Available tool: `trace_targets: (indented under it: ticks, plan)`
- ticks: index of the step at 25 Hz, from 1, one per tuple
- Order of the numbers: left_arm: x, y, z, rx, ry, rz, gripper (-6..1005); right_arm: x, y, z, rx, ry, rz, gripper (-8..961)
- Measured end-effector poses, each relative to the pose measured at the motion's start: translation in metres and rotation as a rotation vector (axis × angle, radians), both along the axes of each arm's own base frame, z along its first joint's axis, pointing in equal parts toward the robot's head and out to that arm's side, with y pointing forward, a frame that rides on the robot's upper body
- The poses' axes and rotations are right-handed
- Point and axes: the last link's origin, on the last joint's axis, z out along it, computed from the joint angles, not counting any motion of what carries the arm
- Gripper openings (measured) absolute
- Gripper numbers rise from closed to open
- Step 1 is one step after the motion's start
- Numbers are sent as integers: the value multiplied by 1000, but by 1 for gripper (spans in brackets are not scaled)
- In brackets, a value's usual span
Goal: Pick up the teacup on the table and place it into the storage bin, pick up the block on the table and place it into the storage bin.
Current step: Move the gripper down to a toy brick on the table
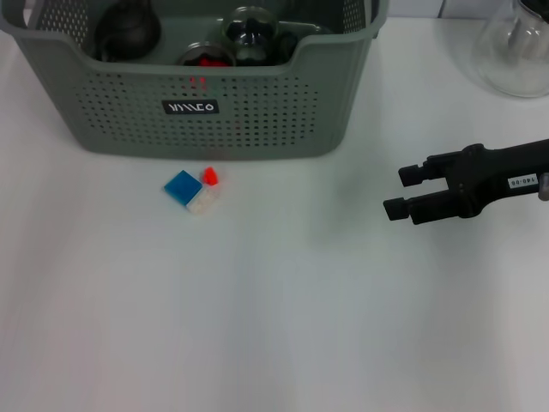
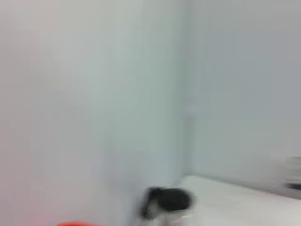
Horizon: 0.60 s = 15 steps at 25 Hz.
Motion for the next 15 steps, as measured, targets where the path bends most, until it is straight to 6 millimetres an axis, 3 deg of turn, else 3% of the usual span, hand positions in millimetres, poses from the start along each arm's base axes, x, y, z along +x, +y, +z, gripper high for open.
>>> trace_targets:
  ticks: [3,7,15]
  plan:
    - [-10,-30,-3,-74,19,-138,799,0,0,0,2,2,-1,796]
    - [-26,-64,-22,-202,88,-248,799,-2,1,-1,3,8,-4,795]
    - [-47,-76,-67,-379,330,-206,794,-2,1,-3,6,27,-25,795]
